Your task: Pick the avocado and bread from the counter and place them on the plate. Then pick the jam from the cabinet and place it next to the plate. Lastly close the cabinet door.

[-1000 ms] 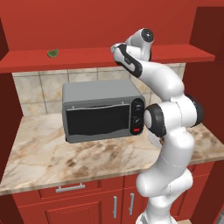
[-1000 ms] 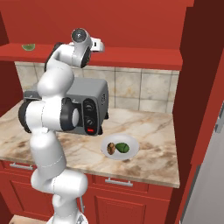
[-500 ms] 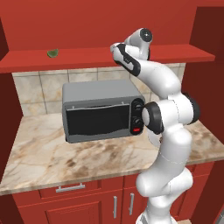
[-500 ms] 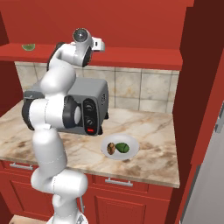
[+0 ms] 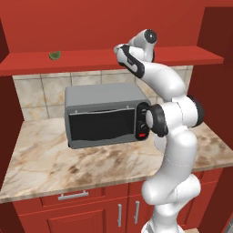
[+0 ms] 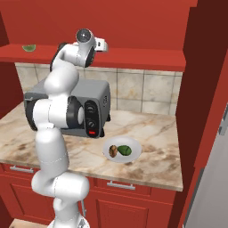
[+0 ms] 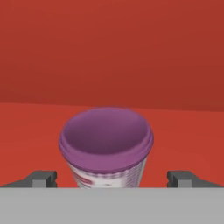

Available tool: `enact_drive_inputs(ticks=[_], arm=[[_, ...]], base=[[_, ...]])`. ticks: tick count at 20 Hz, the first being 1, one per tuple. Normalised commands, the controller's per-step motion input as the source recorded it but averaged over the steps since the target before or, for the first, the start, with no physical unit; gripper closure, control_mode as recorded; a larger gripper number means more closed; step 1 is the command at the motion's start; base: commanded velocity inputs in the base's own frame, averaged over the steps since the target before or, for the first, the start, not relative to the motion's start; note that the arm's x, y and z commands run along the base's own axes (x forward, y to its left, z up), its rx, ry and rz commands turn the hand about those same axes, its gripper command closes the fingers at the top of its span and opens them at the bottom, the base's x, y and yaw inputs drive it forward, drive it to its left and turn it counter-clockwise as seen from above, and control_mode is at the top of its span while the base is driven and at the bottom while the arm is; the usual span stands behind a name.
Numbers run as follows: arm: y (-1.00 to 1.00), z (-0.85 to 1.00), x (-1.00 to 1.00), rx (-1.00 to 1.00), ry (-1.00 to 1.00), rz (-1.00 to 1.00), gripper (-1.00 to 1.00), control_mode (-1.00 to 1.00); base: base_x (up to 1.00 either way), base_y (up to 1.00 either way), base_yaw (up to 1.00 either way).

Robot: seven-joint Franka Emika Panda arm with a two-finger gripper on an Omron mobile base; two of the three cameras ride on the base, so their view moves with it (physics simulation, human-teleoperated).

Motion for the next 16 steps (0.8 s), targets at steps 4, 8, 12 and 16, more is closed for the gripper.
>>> enact_drive_inputs(ticks=[4,8,12,16], arm=[[0.00,-0.03,0.17,0.00,0.00,0.00,-1.00,-1.00],[0.03,-0.02,0.18,0.00,0.00,0.00,-1.00,-1.00],[0.03,-0.05,0.20,0.00,0.00,0.00,-1.00,-1.00],[0.05,-0.05,0.20,0.00,0.00,0.00,-1.00,-1.00]], base=[[0.00,0.00,0.00],[0.00,0.00,0.00],[0.00,0.00,0.00],[0.00,0.00,0.00]])
